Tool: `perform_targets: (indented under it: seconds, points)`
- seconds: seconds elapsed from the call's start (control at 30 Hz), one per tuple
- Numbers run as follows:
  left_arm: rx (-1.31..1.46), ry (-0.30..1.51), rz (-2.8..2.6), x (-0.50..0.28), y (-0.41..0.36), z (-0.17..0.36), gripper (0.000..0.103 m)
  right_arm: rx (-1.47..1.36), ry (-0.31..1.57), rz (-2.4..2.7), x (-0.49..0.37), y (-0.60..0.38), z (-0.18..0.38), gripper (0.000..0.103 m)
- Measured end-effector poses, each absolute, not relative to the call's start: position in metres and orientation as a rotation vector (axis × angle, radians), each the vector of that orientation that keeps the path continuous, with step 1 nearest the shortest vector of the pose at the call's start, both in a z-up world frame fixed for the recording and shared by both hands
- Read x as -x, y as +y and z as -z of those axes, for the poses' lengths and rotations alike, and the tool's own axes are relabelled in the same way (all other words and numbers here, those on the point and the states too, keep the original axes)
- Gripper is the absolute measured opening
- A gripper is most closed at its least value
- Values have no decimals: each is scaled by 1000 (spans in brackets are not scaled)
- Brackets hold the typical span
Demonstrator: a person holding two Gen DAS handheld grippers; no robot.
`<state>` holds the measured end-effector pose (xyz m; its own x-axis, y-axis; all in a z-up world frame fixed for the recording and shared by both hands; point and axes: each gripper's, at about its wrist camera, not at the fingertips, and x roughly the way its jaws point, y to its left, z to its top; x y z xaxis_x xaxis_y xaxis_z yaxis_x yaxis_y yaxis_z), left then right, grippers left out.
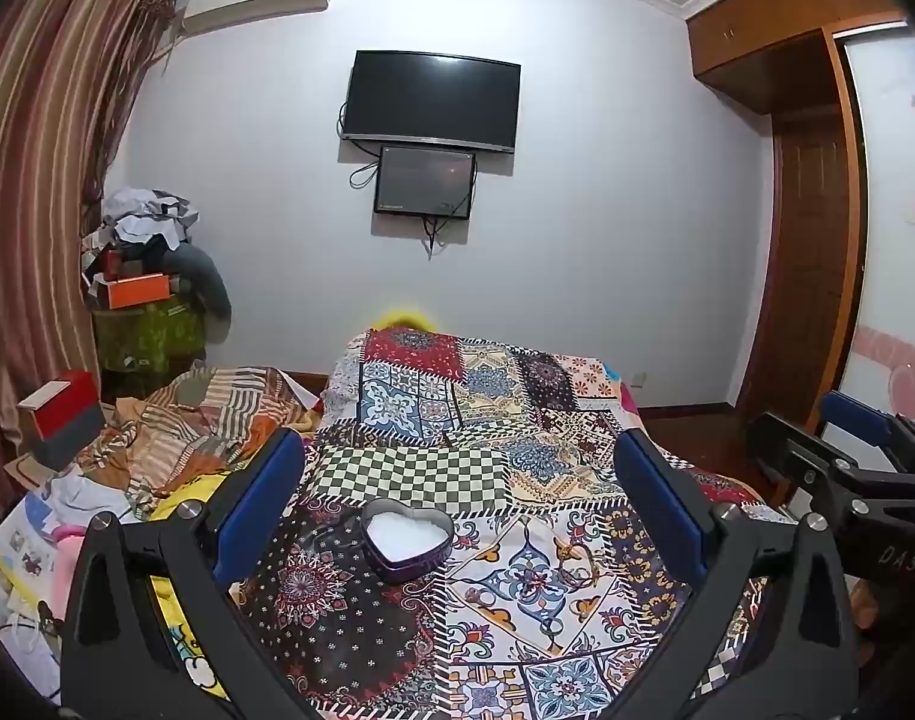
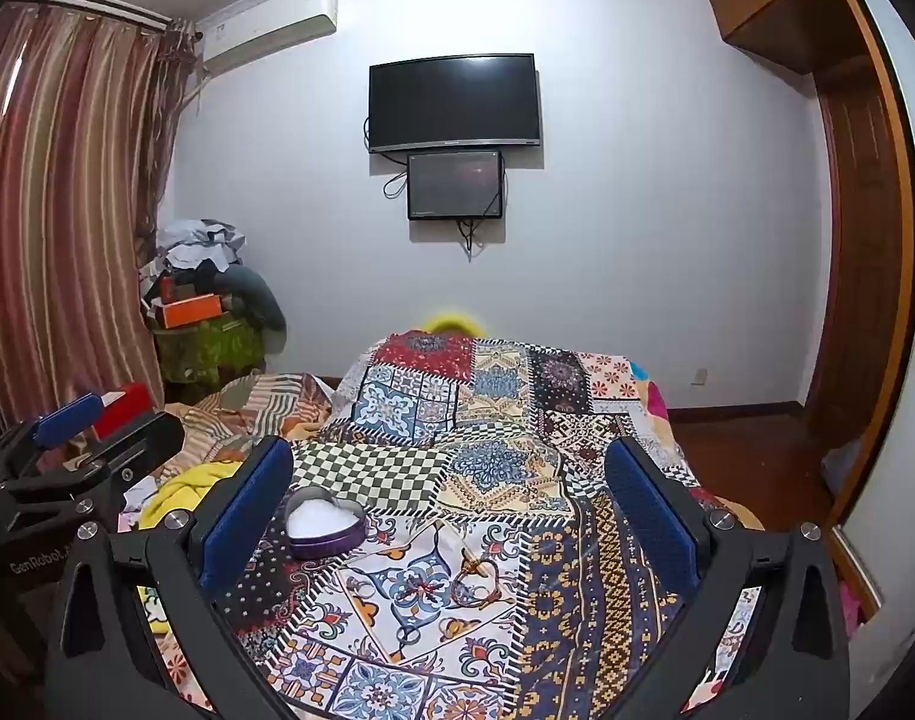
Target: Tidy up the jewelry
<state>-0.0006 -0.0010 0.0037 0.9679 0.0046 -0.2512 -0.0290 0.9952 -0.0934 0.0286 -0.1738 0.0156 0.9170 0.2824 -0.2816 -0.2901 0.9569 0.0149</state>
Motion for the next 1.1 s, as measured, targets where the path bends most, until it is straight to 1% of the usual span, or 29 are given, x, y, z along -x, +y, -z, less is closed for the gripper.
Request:
perform_targets:
  seconds: [1.1]
  points:
    - [89, 251, -23, 0, -5, -3, 103, 22, 295, -291, -31, -175, -15, 103]
